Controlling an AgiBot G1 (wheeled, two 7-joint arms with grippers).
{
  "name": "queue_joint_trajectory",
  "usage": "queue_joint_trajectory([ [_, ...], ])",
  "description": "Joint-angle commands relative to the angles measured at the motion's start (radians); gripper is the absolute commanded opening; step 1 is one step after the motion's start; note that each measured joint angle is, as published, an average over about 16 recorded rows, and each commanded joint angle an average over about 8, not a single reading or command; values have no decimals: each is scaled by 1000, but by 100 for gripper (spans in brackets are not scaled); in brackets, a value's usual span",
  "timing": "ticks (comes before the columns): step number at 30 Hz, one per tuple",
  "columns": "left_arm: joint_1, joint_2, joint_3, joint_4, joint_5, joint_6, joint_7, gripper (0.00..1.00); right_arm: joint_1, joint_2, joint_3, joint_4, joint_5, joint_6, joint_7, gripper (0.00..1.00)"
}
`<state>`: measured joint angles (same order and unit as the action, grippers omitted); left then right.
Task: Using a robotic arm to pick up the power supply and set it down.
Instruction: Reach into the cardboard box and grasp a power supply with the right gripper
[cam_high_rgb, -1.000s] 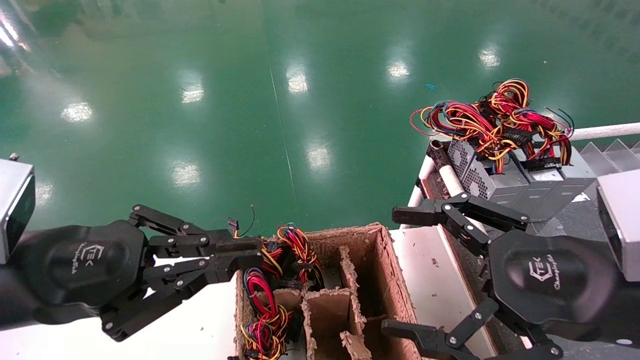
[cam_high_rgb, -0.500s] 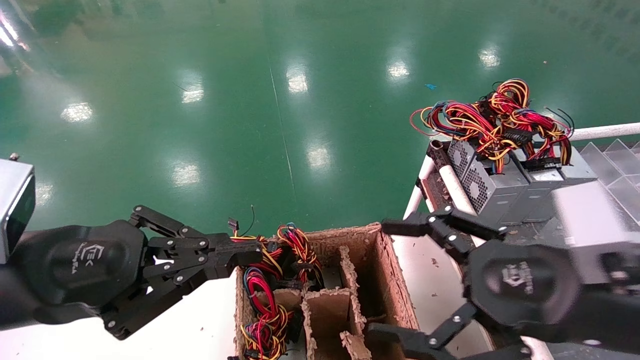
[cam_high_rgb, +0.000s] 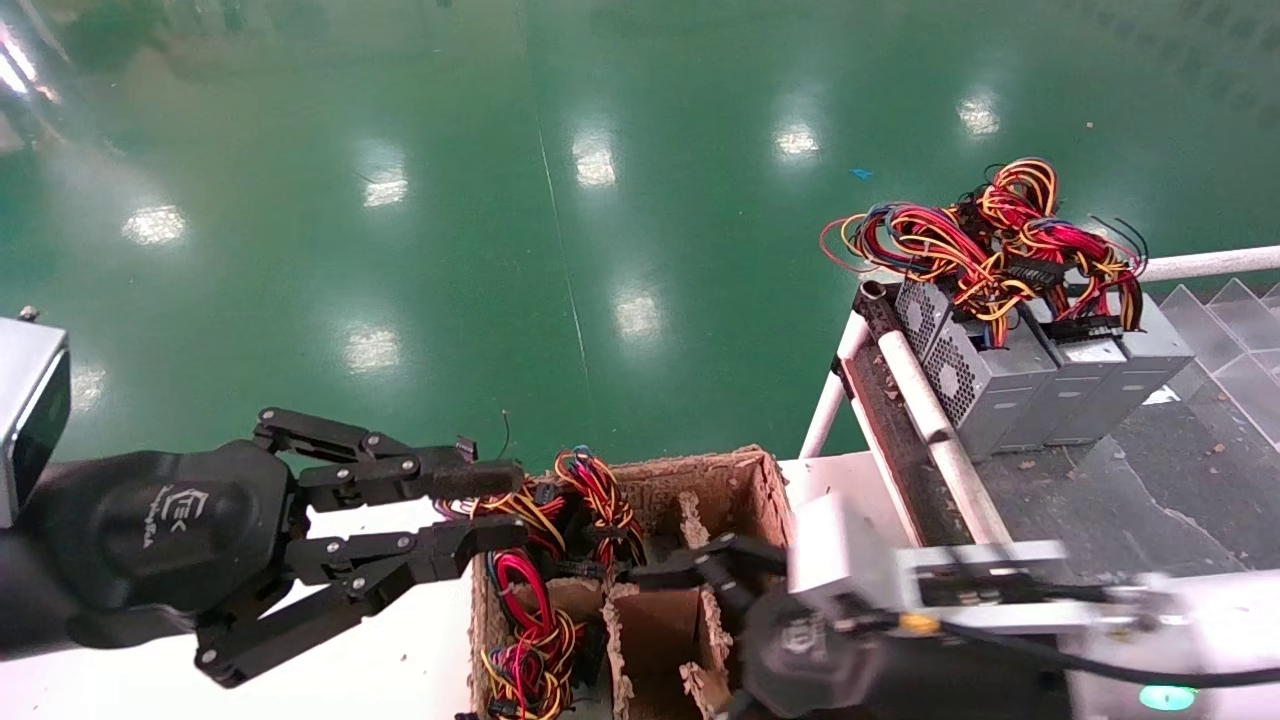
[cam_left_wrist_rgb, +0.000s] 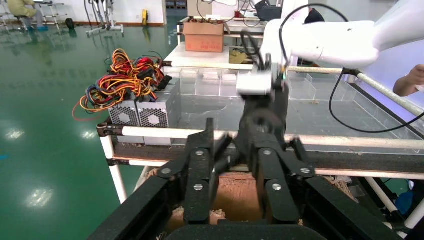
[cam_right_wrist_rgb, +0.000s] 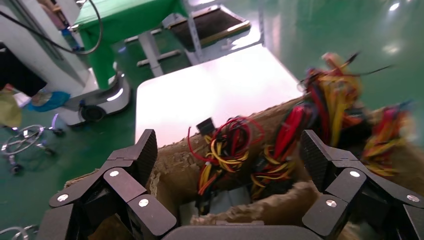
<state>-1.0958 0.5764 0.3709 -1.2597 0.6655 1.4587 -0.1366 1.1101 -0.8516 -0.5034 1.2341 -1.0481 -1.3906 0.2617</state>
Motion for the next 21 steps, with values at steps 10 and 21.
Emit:
queue_joint_trajectory([
  [10, 0, 0, 0, 0, 0, 0, 0, 100, -3, -133, -83, -52, -120, 72, 12, 0],
  [21, 0, 0, 0, 0, 0, 0, 0, 100, -19, -187, -109, -68, -172, 138, 22, 0],
])
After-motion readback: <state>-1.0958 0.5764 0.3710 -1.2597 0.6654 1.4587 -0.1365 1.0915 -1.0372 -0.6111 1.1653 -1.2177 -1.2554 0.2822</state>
